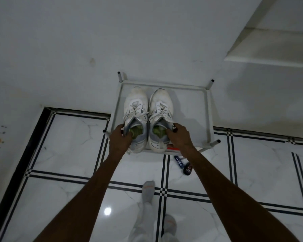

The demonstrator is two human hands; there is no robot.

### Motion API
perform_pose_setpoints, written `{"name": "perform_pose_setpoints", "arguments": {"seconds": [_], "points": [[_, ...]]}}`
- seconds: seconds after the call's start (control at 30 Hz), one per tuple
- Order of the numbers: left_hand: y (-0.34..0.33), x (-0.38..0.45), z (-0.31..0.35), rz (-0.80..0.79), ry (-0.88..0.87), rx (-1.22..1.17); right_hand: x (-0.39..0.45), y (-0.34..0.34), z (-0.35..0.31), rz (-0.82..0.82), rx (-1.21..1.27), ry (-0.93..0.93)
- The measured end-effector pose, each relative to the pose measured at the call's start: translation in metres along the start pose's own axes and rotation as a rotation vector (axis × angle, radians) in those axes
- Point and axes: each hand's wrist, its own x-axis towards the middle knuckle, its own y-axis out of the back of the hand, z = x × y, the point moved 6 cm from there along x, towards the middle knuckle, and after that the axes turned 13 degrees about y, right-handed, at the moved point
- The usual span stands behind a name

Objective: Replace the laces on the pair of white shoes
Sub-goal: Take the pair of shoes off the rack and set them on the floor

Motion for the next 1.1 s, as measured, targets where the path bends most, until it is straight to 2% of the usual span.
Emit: {"name": "perform_pose_setpoints", "arguments": {"seconds": [0.13,0.27,0.53,0.63,0.83,1.1], "points": [[0.013,-0.063,-0.02,0.126,-0.066,0.013,-0.054,0.001,0.002,-0.017,-0.015,0.09],[0.018,-0.124,-0.056,0.18,-0.076,0.004,-0.112,-0.002,0.011,-0.031,0.04,0.133],[0.025,-0.188,-0.169,0.144,0.077,-0.061,-0.202,-0.038,0.064,-0.093,0.022,0.167],[0.024,-0.19,-0.212,0.166,0.127,-0.036,-0.219,-0.061,0.091,-0.106,0.006,0.156],[-0.004,-0.165,-0.296,0.112,0.196,-0.042,-0.233,-0.106,0.159,-0.063,-0.022,0.106],[-0.116,-0.069,-0.438,0.085,0.232,-0.043,-0.168,-0.197,0.334,-0.064,-0.021,0.062]]}}
